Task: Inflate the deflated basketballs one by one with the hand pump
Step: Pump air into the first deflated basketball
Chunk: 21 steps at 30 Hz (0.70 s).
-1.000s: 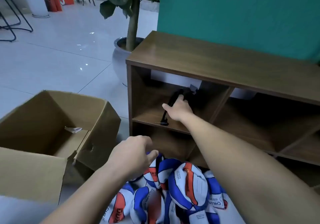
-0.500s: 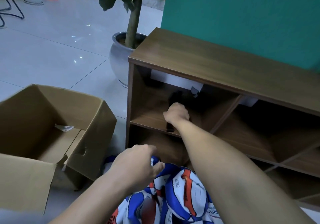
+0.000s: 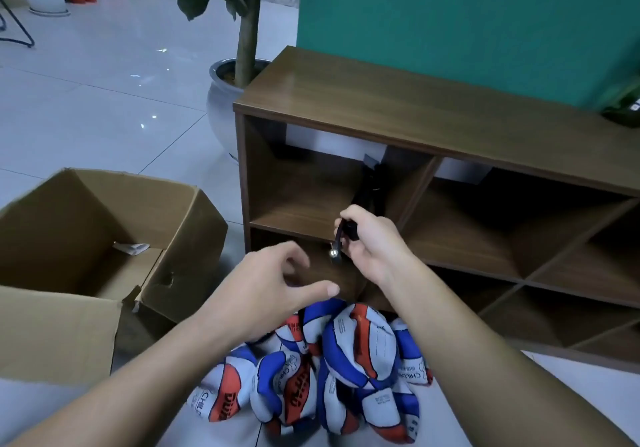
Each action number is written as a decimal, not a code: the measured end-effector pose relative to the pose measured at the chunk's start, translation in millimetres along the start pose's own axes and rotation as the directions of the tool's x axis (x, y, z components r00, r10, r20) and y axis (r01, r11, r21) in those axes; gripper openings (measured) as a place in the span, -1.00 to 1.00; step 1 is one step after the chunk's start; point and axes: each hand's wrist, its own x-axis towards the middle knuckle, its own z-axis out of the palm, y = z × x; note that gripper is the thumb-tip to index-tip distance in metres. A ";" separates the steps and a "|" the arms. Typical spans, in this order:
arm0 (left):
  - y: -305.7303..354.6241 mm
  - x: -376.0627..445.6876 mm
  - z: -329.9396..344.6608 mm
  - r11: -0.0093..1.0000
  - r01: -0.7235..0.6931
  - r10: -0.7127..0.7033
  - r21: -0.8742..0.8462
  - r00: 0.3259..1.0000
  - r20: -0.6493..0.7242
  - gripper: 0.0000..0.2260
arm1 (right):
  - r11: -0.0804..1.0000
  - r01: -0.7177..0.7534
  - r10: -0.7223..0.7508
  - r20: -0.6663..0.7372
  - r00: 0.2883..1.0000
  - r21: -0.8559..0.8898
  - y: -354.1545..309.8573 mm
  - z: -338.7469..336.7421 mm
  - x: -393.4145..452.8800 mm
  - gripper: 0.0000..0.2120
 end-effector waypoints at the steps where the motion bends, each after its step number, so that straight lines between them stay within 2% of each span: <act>1: 10.1 -8.2 4.1 1.000 -0.018 0.017 -0.026 1.000 -0.026 -0.47 | 0.999 -0.009 0.009 -0.009 1.000 0.033 3.2 -9.3 -18.7 -0.73; 5: 37.4 -33.7 24.0 0.990 -0.137 0.132 -0.017 0.978 -0.164 -0.55 | 0.993 -0.077 0.077 0.000 0.997 0.087 14.7 -34.7 -74.5 -0.74; 8: 42.2 -48.7 25.1 0.979 -0.197 0.189 -0.044 0.971 -0.148 -0.76 | 0.990 -0.099 0.093 0.055 0.994 0.106 23.7 -48.4 -94.9 -0.76; 10: 41.2 -55.5 25.2 0.977 -0.211 0.207 -0.014 0.969 -0.135 -0.85 | 0.993 -0.101 0.095 0.100 0.990 0.055 29.0 -58.8 -102.4 -0.77; 12: 40.1 -58.4 26.2 0.979 -0.204 0.199 -0.017 0.969 -0.144 -0.86 | 0.994 -0.108 0.108 0.106 0.988 -0.004 35.5 -69.8 -107.5 -0.70; 16: 41.6 -60.1 25.8 0.977 -0.201 0.187 -0.072 0.968 -0.167 -0.79 | 0.984 -0.137 0.144 0.058 0.988 -0.112 54.4 -86.5 -115.4 -0.41; 19: 42.5 -61.3 27.1 0.959 -0.256 0.232 -0.119 0.955 -0.183 -0.82 | 0.971 -0.171 0.181 0.045 0.983 -0.164 71.2 -96.6 -119.2 -0.40; 21: 43.3 -60.1 30.8 0.945 -0.293 0.264 -0.146 0.946 -0.187 -0.85 | 0.966 -0.179 0.192 0.055 0.980 -0.184 80.4 -105.6 -118.3 -0.49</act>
